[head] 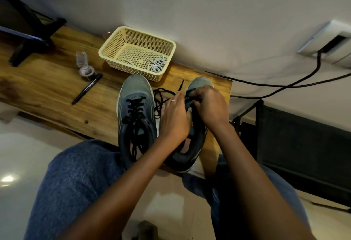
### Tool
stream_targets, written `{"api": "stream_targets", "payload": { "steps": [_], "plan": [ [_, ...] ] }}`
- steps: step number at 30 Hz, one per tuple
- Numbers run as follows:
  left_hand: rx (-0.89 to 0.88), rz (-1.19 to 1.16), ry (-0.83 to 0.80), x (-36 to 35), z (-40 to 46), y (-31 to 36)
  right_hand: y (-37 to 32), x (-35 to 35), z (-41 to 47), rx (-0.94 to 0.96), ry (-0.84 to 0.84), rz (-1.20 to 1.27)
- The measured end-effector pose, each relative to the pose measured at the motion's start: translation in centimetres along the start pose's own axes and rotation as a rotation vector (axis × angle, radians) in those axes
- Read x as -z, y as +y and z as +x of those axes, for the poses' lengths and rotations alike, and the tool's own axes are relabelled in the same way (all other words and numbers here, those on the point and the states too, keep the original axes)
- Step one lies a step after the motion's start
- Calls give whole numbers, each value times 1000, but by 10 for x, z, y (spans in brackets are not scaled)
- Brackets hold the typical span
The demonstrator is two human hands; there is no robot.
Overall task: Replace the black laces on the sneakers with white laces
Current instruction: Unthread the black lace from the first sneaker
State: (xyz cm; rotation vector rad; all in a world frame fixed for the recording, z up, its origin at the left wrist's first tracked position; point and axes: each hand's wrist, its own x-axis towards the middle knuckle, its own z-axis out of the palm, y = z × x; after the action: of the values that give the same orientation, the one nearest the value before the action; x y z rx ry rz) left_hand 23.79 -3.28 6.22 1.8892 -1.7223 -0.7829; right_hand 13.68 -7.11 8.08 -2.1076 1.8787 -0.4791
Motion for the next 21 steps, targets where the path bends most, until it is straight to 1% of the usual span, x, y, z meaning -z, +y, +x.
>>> {"api": "stream_targets", "payload": {
  "steps": [4,6,11,13,16,19,21],
  "plan": [
    [27,-116,-15,2,0,3,-1,-4,1,-27,4,45],
    [52,-150,-15,4,0,5,-1,-2,4,-73,-8,131],
    [103,-241,2,8,3,7,3,8,7,-150,-123,396],
    [154,-266,-4,10,5,6,3,12,5,-174,-219,547],
    [187,-279,4,12,5,5,1,26,2,-165,-425,729],
    [202,-269,8,15,3,7,1,47,-3,-193,-598,860],
    [199,-269,6,17,2,8,2,56,-7,-222,-653,896]
  ]
}}
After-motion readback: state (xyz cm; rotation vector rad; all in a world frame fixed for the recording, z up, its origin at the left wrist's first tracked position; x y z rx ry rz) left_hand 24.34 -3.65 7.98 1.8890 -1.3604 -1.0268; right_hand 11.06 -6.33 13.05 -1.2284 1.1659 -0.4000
